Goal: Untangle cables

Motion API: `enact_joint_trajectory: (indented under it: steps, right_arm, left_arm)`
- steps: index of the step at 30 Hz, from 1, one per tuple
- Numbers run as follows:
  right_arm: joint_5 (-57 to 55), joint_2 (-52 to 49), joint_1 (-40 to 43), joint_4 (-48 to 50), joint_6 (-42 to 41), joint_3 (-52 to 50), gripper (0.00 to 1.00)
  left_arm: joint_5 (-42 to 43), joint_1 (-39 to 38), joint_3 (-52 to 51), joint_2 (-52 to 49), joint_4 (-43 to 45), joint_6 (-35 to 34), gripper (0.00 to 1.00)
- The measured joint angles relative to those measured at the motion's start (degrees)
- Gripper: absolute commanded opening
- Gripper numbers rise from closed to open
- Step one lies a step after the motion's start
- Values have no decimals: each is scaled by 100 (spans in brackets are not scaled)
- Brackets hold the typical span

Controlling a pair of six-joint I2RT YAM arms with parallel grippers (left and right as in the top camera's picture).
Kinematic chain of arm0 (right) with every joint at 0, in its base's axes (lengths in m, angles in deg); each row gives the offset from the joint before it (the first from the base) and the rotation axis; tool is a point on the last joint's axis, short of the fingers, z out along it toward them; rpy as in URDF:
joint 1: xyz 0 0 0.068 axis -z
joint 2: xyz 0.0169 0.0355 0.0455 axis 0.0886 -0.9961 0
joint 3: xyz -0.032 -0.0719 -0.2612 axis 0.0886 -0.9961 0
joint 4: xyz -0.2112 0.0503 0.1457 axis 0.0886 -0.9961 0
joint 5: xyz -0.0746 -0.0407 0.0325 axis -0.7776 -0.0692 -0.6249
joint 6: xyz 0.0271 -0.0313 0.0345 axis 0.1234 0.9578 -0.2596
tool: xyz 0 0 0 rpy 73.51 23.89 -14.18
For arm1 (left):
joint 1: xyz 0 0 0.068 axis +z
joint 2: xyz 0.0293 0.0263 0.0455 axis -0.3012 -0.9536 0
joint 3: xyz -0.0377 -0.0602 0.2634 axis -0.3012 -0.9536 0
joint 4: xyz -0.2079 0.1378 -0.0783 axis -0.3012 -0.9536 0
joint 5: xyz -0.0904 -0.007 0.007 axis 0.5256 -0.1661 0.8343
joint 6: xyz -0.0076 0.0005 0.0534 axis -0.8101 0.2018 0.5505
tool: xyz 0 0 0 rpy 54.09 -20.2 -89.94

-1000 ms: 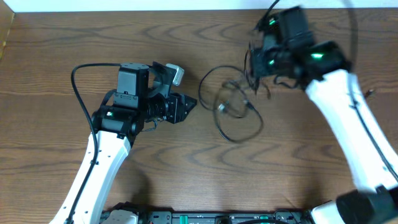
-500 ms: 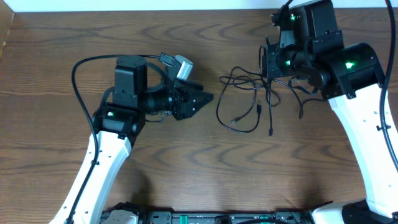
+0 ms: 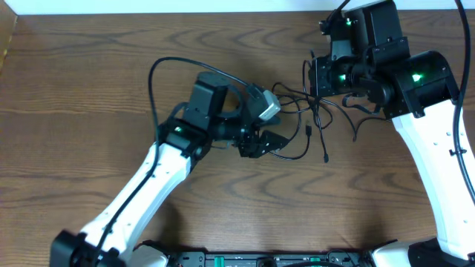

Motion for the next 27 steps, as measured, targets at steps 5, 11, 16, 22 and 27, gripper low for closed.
enact_joint_trajectory:
  steps: [5,11,16,22,27]
  right_arm:
    - [387,0,0,-195,63,0,1]
    - [623,0,2,-426,173,0,1]
    - [719,0,0,-470,208,0,1]
    - [935,0,2,-411,227,0,1]
    - [1062,0,2,-404,232,0,1]
  left_arm:
    - [-234,-15,0,-417,481,328,61]
    - [-361,-15,0,-514,800,728,61]
    - [-710,-15,0,-514,817,929,61]
    - [-894,-15,0,-522,743,1008,60]
    - [-898,-15,0,-669,713,1027,31]
